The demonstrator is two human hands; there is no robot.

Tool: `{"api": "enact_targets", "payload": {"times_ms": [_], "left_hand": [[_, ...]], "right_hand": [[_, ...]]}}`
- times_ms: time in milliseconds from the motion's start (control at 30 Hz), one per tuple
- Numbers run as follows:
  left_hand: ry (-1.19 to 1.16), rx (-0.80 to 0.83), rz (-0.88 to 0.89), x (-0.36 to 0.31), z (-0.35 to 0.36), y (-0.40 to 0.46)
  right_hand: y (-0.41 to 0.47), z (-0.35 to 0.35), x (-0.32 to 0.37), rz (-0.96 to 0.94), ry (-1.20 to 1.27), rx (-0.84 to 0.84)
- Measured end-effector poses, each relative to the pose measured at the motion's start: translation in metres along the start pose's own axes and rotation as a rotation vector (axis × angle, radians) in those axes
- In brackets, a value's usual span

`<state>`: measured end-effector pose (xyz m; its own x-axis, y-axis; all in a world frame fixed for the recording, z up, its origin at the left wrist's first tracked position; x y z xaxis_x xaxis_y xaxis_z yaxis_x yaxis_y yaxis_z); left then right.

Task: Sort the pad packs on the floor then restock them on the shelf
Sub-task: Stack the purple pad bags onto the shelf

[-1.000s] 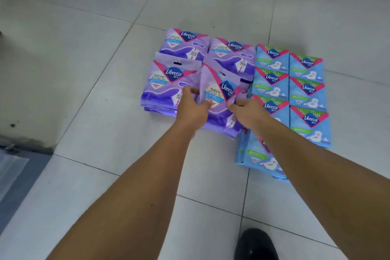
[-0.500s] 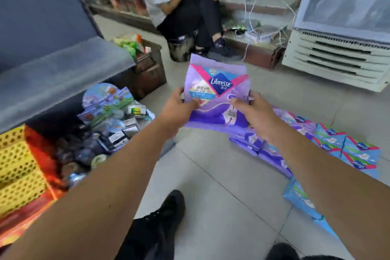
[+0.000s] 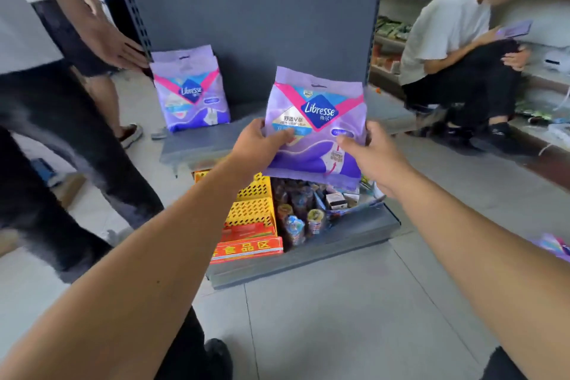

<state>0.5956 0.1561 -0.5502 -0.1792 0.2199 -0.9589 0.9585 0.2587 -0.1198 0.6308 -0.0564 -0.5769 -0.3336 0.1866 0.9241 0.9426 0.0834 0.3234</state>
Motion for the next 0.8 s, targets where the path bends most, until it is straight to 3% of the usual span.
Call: {"api": "enact_targets", "payload": {"times_ms": [400, 567, 800], "left_hand": [[-0.018, -0.284, 0.022, 0.043, -0.141, 0.119], [0.035, -0.371, -0.028, 0.041, -0.174, 0.131], [0.039, -0.453, -0.067, 0.044, -0.191, 0.129]], "right_hand": [[0.135, 0.180, -0.005, -0.202, -0.067, 0.179], [0.156, 0.217, 0.008, -0.227, -0.088, 0.256], [0.155, 0.245, 0.017, -0.229, -0.117, 0.232]]}}
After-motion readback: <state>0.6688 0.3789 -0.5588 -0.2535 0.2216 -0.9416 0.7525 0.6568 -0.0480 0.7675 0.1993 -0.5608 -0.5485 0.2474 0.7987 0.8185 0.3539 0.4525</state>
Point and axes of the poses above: each hand's wrist, its own y-axis towards the middle knuckle, its own z-axis out of the palm, x = y × z, the point moved 3 cm from there along y, towards the middle knuckle, and after that the axes turned 12 degrees about -z, right-handed, at the moved point
